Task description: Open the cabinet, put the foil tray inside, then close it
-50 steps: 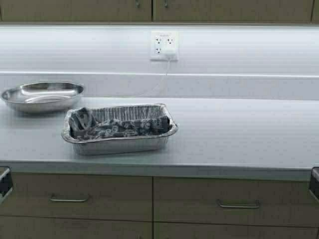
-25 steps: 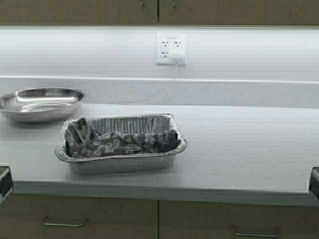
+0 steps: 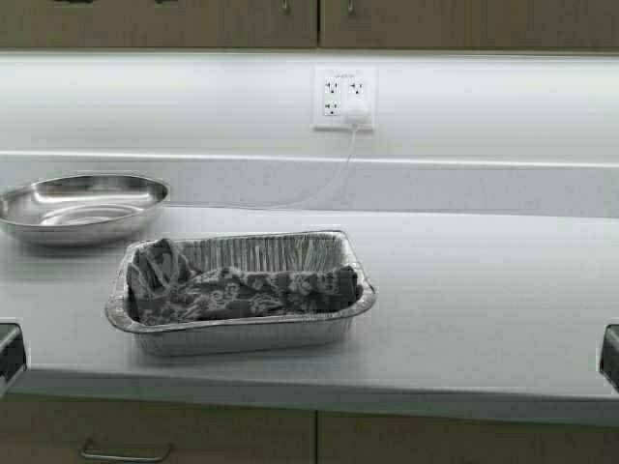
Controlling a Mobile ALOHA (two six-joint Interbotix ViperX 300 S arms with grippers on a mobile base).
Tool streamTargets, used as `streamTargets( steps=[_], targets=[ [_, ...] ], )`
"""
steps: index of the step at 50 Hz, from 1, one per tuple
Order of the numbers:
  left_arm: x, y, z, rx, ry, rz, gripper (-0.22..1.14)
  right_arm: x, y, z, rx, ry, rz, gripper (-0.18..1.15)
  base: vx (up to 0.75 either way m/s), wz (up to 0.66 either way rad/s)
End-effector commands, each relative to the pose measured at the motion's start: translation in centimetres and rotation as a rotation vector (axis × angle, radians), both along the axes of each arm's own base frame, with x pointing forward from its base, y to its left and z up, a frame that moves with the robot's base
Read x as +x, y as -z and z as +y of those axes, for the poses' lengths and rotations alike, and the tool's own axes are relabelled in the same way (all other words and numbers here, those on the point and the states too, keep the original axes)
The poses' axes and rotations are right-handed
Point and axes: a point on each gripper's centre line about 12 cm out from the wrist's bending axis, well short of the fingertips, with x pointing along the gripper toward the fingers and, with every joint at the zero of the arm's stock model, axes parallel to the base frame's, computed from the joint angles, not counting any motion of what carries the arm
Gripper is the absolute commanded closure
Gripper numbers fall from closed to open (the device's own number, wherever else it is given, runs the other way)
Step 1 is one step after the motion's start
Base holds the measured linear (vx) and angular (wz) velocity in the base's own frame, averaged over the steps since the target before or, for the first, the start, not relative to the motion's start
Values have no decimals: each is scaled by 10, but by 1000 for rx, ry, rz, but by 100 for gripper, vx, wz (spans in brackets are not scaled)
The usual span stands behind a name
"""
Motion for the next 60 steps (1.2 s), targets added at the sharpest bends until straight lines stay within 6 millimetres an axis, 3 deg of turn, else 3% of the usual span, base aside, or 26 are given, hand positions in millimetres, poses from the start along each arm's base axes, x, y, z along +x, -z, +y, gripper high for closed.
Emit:
streamTargets(
  steps=[1, 8, 15, 25, 43, 49, 54, 57, 60],
  targets=[
    [33, -17, -37, -57, 15, -58, -10, 30, -29, 19, 39, 34, -66, -5, 2, 2],
    [67, -21, -83, -74, 1, -99, -10, 58, -48, 38, 91, 119, -93, -5, 1, 0],
    [97, -21, -108, -140, -108, -140, -10, 80, -53, 60, 97, 226, -109, -5, 0, 0],
    [130, -14, -117, -175, -249, -169, -10, 109, -46, 76, 73, 325, -91, -5, 0, 0],
    [160, 8, -128, -166, -285, -168, -10, 142, -29, 88, 120, 398, -14, -5, 0, 0],
    [167, 6, -133, -172, -286, -179, -8, 151, -23, 92, 103, 407, -10, -2, 0, 0],
    [174, 1, -136, -186, -288, -185, 4, 156, -23, 92, 114, 423, -10, 16, 0, 0],
    [181, -1, -136, -187, -284, -163, 23, 160, -24, 91, 141, 441, 8, 39, -1, 1],
    [190, -3, -137, -190, -271, -111, 51, 163, -25, 88, 178, 461, 40, 69, -2, 1]
  ],
)
